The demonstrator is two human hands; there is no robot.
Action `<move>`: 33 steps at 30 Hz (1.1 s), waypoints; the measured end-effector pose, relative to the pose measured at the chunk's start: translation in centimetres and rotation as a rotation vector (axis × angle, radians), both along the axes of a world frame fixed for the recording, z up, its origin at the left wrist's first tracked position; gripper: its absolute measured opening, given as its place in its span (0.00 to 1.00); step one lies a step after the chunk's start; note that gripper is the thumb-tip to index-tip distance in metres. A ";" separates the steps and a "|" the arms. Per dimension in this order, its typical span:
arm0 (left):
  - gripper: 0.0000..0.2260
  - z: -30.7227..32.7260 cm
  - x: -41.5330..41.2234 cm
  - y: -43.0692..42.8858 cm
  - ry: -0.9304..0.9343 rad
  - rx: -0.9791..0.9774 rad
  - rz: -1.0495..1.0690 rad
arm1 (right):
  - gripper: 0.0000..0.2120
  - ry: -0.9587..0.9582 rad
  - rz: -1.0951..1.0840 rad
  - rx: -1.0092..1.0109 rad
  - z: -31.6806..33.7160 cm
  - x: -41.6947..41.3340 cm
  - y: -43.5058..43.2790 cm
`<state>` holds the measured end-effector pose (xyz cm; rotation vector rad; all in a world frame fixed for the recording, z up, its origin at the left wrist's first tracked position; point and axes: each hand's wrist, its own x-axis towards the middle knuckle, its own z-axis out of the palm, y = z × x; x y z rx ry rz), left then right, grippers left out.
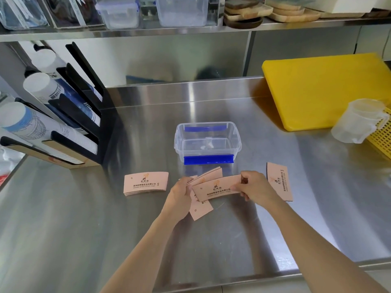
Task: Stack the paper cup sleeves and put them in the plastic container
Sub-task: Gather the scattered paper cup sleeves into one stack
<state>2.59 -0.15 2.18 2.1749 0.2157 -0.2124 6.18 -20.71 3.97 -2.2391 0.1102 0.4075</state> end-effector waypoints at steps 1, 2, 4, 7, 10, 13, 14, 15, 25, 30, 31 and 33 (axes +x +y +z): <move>0.14 0.0 -0.1 -0.1 0.005 -0.012 -0.011 | 0.05 -0.005 -0.009 -0.006 -0.2 -0.1 0.3; 0.13 0.0 -0.2 -0.1 0.007 -0.033 -0.018 | 0.07 -0.004 -0.018 0.003 -0.5 -0.2 0.5; 0.11 0.0 -0.5 -0.2 0.015 -0.051 -0.043 | 0.10 0.008 -0.017 0.025 -1.2 -0.3 1.1; 0.09 -0.2 -0.6 -0.5 0.014 -0.010 -0.085 | 0.10 0.012 -0.016 0.036 -1.9 -0.7 1.8; 0.10 -0.4 -0.6 -0.8 0.003 0.020 -0.073 | 0.14 -0.055 -0.054 -0.002 -2.4 -0.8 1.9; 0.10 -0.5 -0.4 -1.1 -0.023 0.044 -0.063 | 0.19 -0.245 -0.265 -0.078 -2.2 -0.4 0.6; 0.11 -0.4 -0.3 -1.3 -0.035 0.050 -0.060 | 0.21 -0.297 -0.356 -0.195 -2.1 -0.2 -0.2; 0.10 -0.3 -0.2 -1.6 -0.048 0.055 -0.059 | 0.23 -0.303 -0.431 -0.327 -2.1 0.0 -1.1; 0.09 -0.5 1.4 -4.7 -0.102 0.124 -0.067 | 0.16 0.012 -0.230 -0.539 -2.3 -1.2 -3.5; 0.08 -0.9 1.5 -4.6 -0.080 0.089 -0.030 | 0.13 -0.086 -0.238 -0.349 -1.3 -0.1 -3.9; 0.08 -0.9 1.5 -4.6 -0.076 0.089 -0.030 | 0.17 -0.143 -0.222 -0.381 -1.4 0.4 -4.5; 0.08 -1.0 1.5 -4.4 -0.068 0.088 -0.032 | 0.28 -0.148 -0.132 -0.479 -1.6 1.5 -6.2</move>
